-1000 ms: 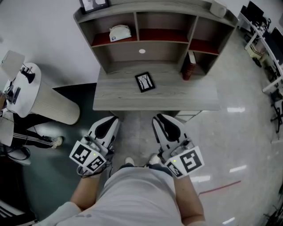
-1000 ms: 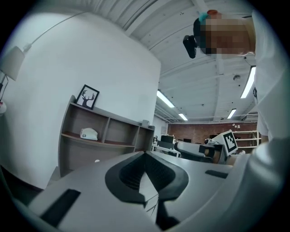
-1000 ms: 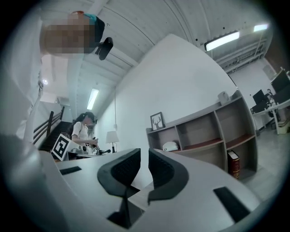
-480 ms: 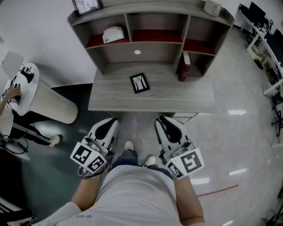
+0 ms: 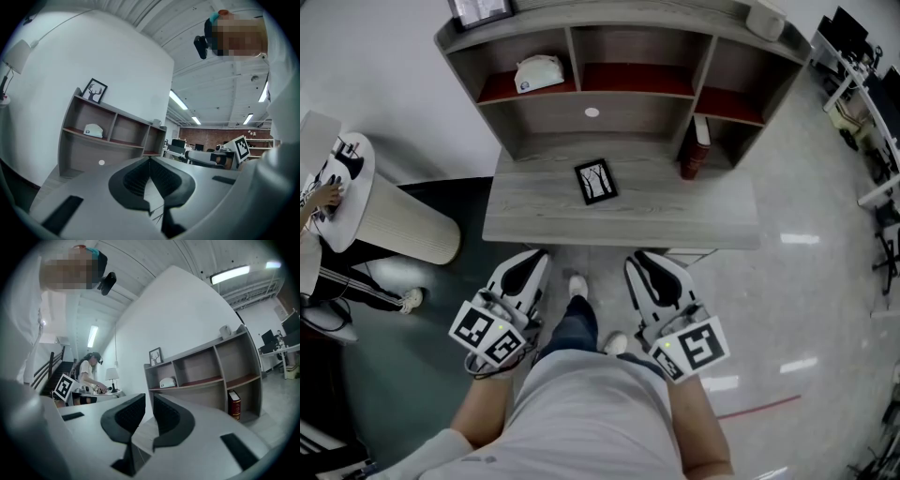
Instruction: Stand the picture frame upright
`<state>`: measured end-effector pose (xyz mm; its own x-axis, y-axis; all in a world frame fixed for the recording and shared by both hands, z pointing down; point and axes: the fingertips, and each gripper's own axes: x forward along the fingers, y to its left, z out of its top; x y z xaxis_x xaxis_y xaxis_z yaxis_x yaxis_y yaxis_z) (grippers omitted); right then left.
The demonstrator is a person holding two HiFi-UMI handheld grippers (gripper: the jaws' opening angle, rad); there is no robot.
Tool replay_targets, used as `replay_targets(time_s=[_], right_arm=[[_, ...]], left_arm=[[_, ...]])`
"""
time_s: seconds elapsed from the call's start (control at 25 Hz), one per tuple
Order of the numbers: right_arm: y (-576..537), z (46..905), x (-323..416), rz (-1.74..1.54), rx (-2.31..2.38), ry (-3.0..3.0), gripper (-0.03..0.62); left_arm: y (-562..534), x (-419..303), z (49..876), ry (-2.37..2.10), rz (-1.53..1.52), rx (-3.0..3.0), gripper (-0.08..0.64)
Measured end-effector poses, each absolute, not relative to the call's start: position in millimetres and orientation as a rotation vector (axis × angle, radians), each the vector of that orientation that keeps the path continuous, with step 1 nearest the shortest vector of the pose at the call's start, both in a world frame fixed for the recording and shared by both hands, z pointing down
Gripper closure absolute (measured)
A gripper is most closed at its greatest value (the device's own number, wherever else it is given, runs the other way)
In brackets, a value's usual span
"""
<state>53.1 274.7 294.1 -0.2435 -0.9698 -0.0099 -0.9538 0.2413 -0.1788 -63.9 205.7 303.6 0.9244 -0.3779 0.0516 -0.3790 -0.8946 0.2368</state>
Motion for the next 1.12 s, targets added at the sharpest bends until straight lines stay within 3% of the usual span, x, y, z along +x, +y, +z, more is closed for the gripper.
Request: replay_targets(time_s=[1.12], right_arm=[[45, 316, 84, -0.279, -2.037, 2.322, 0.545]], left_arm=[[-25, -35, 329, -0.469, 0.042, 2.775, 0.543]])
